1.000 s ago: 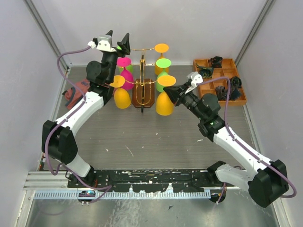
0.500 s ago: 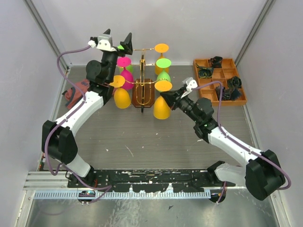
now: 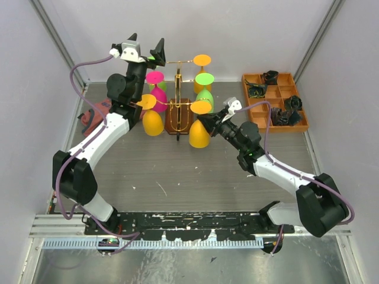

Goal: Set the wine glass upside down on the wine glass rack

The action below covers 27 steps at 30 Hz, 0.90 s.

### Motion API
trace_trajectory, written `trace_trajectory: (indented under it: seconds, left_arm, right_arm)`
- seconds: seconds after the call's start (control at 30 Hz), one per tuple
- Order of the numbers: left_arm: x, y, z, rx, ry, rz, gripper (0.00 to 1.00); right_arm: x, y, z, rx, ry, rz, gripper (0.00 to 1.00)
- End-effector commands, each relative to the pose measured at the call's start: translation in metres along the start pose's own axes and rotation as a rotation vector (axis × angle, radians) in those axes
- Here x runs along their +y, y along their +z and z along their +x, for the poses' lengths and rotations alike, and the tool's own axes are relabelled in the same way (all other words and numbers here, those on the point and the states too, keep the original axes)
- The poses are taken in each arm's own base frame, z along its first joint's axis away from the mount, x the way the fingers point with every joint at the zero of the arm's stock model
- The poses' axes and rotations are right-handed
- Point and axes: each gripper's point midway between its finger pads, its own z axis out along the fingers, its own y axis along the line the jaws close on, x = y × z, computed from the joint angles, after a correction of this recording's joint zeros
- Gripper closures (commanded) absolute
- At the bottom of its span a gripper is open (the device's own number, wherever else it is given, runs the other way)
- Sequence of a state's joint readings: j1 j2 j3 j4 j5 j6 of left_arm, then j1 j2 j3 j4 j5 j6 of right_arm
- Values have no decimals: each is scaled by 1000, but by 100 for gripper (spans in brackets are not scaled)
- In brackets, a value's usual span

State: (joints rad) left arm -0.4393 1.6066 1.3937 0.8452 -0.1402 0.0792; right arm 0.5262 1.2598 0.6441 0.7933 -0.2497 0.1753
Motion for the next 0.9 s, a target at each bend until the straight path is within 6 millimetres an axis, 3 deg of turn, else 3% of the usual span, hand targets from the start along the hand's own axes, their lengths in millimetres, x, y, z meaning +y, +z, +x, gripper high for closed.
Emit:
trace_trajectory:
  seconds: [0.0, 0.87]
  left_arm:
    - [3, 8, -12, -28, 22, -6, 2]
    - [7, 14, -3, -22, 101, -18, 2]
  right_arm:
    - [5, 8, -28, -114, -44, -23, 99]
    - [-26, 37, -17, -170, -70, 79, 99]
